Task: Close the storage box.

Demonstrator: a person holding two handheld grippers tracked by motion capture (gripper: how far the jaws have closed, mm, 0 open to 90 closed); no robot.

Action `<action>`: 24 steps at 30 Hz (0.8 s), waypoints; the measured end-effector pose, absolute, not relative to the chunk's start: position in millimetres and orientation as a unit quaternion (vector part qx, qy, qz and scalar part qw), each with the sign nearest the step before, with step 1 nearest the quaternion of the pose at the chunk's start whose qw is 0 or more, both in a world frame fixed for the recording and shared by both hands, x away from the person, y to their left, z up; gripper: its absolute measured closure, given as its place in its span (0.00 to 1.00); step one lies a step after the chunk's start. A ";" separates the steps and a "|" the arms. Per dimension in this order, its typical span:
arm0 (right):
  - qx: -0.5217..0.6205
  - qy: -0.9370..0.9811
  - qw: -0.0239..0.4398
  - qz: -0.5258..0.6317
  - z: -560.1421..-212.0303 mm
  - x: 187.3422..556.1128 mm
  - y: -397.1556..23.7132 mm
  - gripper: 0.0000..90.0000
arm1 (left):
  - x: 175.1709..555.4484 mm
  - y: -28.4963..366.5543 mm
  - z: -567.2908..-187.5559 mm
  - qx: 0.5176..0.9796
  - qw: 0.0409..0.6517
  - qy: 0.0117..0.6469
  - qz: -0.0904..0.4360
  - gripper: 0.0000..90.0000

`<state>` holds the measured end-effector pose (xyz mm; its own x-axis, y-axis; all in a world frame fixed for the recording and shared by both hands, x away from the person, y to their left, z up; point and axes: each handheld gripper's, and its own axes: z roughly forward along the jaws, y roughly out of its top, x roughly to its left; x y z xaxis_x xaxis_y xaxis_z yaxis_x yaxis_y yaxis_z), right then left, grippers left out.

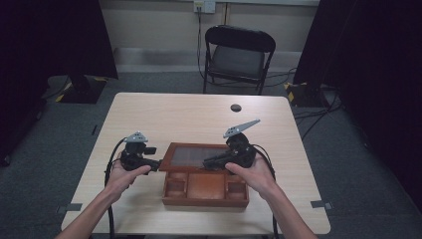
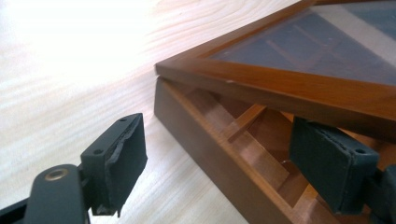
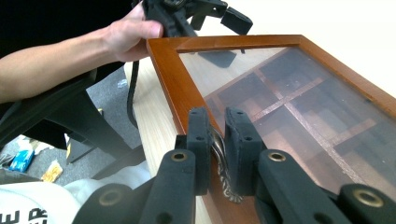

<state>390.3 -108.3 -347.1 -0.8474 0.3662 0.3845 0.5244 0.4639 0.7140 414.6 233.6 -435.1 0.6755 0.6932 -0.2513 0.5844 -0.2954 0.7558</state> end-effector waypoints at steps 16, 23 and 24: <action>-0.253 -0.859 0.076 -0.438 -359.6 378.0 -106.1 0.90 | 420.4 249.2 -430.3 0.790 0.440 0.416 0.092 0.23; -0.244 -0.862 0.068 -0.439 -372.6 369.2 -106.3 0.90 | 421.6 251.1 -428.6 0.786 0.443 0.421 0.096 0.23; -0.244 -0.862 0.064 -0.440 -374.2 367.5 -105.9 0.90 | 422.3 250.9 -428.5 0.786 0.441 0.422 0.094 0.23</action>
